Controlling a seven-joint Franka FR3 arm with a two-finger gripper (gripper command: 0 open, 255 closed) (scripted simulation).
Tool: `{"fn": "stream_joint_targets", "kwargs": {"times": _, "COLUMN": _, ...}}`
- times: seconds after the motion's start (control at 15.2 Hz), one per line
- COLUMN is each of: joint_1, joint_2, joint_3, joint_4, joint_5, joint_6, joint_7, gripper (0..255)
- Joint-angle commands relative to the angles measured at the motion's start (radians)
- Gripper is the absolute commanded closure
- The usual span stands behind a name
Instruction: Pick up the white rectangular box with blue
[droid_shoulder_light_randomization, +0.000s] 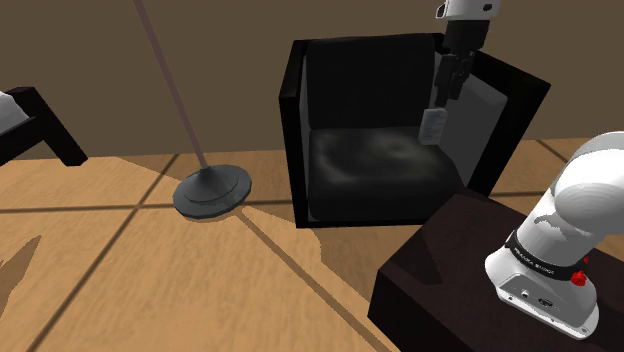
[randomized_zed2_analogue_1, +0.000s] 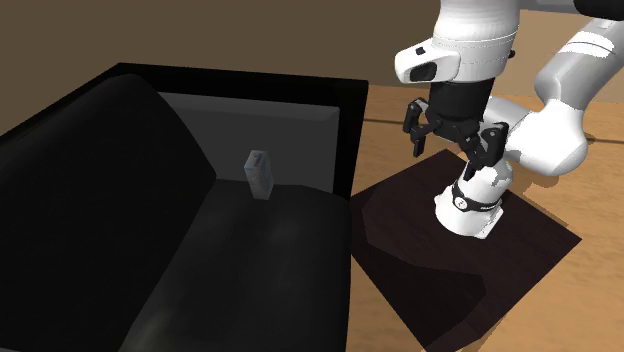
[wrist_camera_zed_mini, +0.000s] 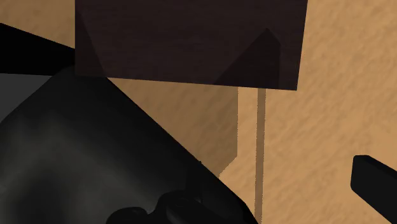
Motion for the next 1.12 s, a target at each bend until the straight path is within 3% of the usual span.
{"fn": "stream_joint_targets", "kwargs": {"times": 0.0, "joint_1": 0.000, "joint_2": 0.000, "joint_3": 0.000, "joint_4": 0.000, "joint_5": 0.000, "joint_6": 0.000, "joint_7": 0.000, "gripper": 0}}
{"fn": "stream_joint_targets", "kwargs": {"times": 0.59, "joint_1": -0.061, "joint_2": 0.133, "joint_3": -0.168, "joint_4": -0.030, "joint_5": -0.136, "joint_6": 0.165, "joint_7": -0.234, "gripper": 0}}
{"fn": "stream_joint_targets", "kwargs": {"times": 1.06, "joint_1": -0.087, "joint_2": 0.310, "joint_3": -0.300, "joint_4": 0.020, "joint_5": -0.193, "joint_6": 0.306, "joint_7": -0.413, "gripper": 0}}
